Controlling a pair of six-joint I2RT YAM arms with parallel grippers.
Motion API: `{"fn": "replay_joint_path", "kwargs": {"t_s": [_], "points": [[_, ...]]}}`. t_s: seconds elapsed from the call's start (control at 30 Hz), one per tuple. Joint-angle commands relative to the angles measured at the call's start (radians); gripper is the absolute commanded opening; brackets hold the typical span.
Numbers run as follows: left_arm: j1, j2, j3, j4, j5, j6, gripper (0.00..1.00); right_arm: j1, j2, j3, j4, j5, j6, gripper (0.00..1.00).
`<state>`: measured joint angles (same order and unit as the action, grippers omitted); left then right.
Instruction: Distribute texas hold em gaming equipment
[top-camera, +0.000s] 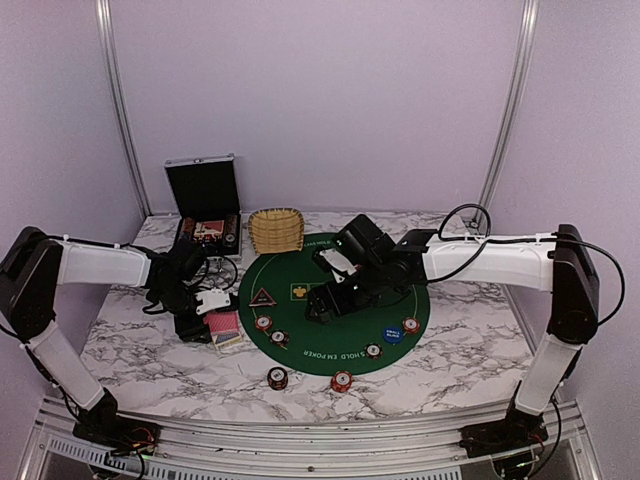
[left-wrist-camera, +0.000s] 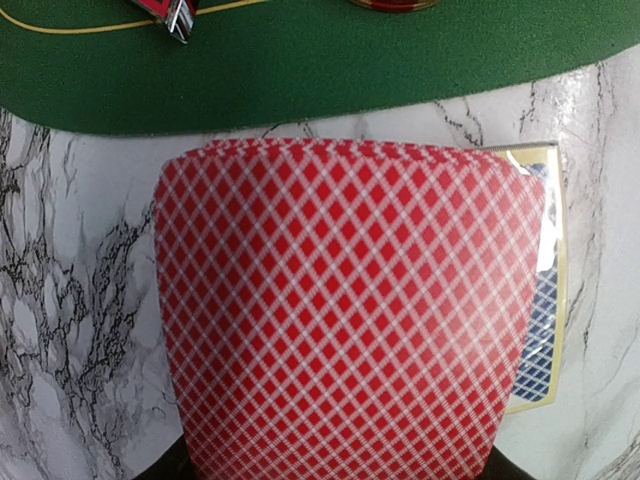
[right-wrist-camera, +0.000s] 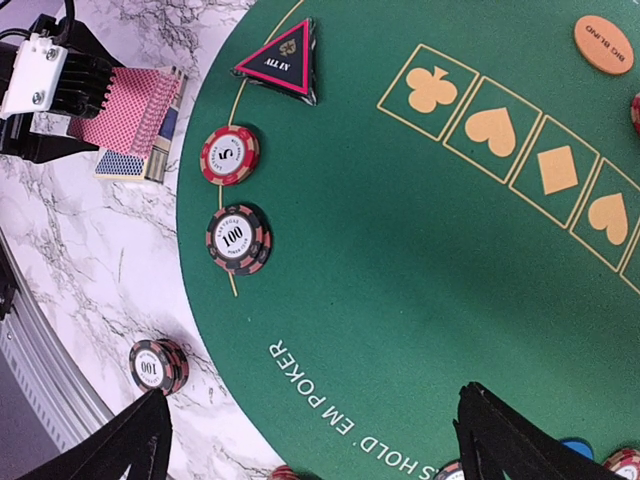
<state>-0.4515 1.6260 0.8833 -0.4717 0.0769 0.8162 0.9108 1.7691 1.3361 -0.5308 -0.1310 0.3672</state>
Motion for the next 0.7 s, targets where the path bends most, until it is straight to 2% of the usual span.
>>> {"fn": "replay_joint_path", "kwargs": {"t_s": [0.0, 0.07, 0.23, 0.67], "points": [[0.003, -0.026, -0.012, -0.012, -0.036, 0.007, 0.39, 0.008, -0.019, 0.002, 0.03, -0.018, 0.015, 0.97], [0.004, -0.042, -0.011, -0.017, -0.033, 0.005, 0.34, 0.008, -0.019, 0.001, 0.037, -0.023, 0.02, 0.97], [0.004, -0.066, -0.009, -0.036, -0.026, 0.001, 0.31, 0.008, -0.017, -0.001, 0.057, -0.044, 0.034, 0.97], [0.003, -0.075, -0.008, -0.057, 0.022, -0.021, 0.15, -0.003, -0.001, 0.001, 0.1, -0.096, 0.059, 0.97]]}}
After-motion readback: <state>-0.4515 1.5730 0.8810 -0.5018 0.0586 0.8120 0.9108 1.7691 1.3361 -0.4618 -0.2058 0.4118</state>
